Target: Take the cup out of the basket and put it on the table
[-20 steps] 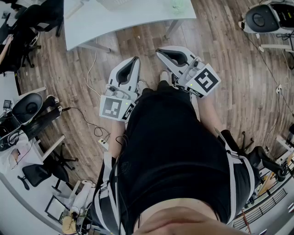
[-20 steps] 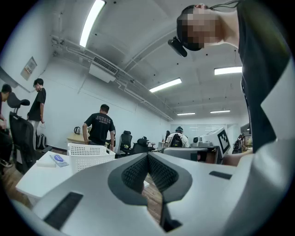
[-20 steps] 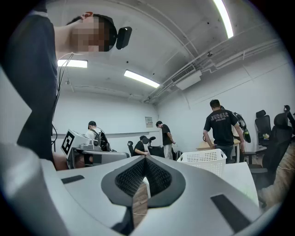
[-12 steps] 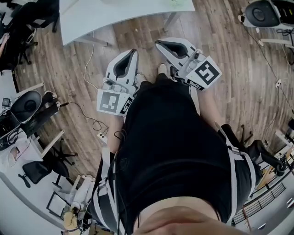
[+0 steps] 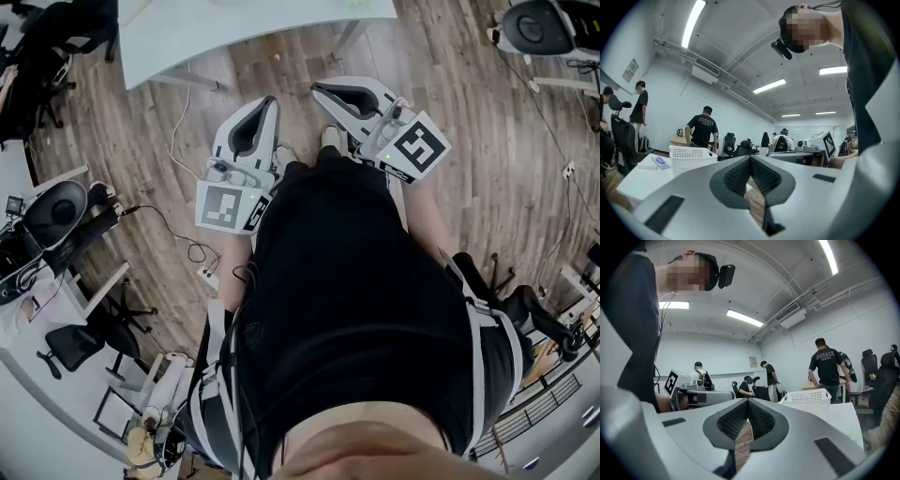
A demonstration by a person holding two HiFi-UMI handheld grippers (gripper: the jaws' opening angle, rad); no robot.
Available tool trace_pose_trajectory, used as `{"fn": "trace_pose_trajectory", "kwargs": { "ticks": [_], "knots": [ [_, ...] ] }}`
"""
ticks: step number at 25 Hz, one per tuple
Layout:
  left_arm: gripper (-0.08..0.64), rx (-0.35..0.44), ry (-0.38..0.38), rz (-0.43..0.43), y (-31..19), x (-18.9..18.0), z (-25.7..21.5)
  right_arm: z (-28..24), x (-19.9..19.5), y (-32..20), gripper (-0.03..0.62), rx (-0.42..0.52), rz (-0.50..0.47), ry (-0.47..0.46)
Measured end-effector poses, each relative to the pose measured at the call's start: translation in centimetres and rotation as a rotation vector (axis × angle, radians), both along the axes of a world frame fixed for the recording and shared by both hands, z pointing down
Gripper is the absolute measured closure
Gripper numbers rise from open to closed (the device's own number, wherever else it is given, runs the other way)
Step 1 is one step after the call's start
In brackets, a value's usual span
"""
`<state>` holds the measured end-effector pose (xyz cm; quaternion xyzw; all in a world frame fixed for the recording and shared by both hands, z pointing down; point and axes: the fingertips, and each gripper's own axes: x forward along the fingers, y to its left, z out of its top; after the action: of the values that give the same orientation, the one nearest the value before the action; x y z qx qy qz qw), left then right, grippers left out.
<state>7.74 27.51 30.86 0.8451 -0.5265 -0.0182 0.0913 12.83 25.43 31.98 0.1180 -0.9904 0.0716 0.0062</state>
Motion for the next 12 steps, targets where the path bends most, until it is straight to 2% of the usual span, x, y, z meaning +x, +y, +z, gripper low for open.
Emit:
{"fn": "trace_pose_trajectory", "kwargs": {
  "ticks": [12],
  "knots": [
    [0.541,-0.007,-0.012,-0.025,-1.9,3.8,0.3,0.5,2.7,-1.8,0.574,0.015,-0.041,0.019]
  ]
}}
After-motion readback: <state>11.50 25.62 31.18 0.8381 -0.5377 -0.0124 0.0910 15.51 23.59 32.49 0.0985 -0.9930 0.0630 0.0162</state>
